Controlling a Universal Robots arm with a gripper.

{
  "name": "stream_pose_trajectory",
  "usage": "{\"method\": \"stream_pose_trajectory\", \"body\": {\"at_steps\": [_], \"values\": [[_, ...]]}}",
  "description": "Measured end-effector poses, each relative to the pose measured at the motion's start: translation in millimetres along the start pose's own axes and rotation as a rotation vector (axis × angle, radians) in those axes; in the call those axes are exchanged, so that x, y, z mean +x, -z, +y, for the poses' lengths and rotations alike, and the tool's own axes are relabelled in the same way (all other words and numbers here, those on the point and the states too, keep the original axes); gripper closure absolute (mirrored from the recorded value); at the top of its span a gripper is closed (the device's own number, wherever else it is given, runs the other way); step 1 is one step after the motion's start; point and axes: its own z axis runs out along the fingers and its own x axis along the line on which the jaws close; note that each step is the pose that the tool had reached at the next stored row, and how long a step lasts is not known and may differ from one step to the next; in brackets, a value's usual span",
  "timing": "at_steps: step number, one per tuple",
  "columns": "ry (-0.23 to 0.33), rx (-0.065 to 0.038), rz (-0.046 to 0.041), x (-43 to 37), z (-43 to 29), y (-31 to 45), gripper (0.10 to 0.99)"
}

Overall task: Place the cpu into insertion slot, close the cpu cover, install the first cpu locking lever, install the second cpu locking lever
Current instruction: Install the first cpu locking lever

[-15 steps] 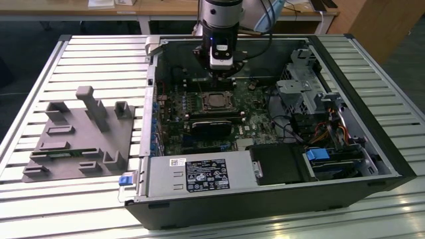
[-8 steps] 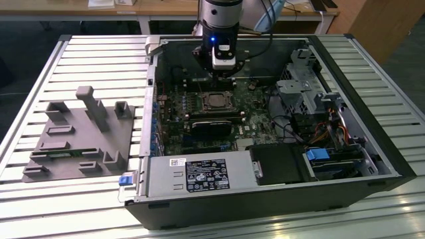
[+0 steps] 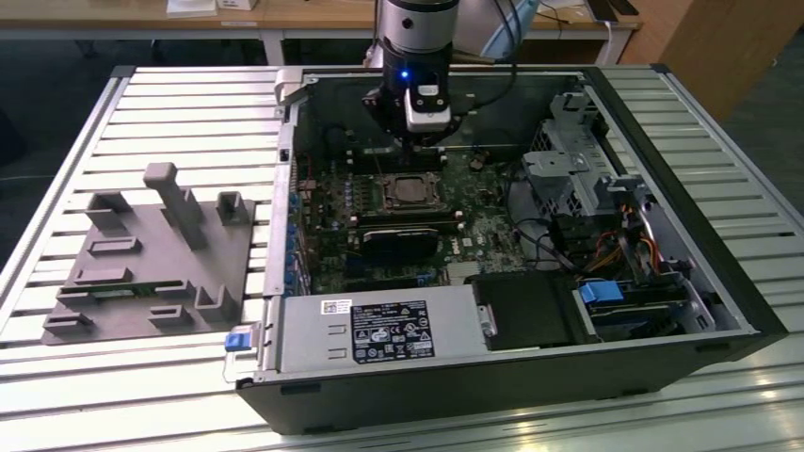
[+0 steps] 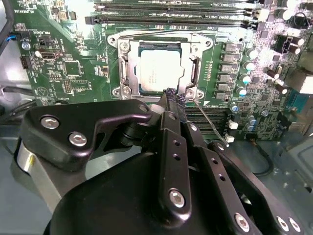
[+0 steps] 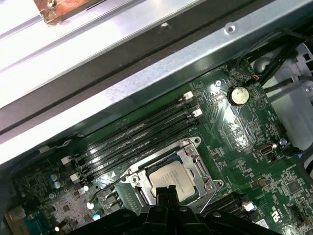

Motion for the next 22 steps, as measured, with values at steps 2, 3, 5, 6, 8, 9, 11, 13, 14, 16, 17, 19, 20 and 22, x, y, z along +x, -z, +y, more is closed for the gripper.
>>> {"method": "stream_pose_trajectory", "body": {"at_steps": [2,3,5,6,8,9,11,13,14,16,17,19,20,22], "values": [[0.014,0.0,0.0004,0.0,0.0,0.0,0.98],[0.021,0.0,0.0006,0.0,0.0,0.0,0.98],[0.035,0.0,0.0009,0.0,0.0,0.0,0.98],[0.042,0.0,0.0011,0.0,0.0,0.0,0.98],[0.057,0.0,0.0014,0.0,0.0,0.0,0.98],[0.064,0.0,0.0016,0.0,0.0,0.0,0.98],[0.078,0.0,0.002,0.0,0.0,0.0,0.98],[0.092,0.0,0.0023,0.0,0.0,0.0,0.98],[0.099,0.0,0.0025,0.0,0.0,0.0,0.98],[0.114,0.0,0.0029,0.0,0.0,0.0,0.98],[0.145,0.0,0.0036,0.0,0.0,0.0,0.98],[0.159,0.0,0.004,0.0,0.0,0.0,0.98],[0.166,0.0,0.0042,0.0,0.0,0.0,0.98],[0.18,0.0,0.0045,0.0,0.0,0.0,0.98]]}}
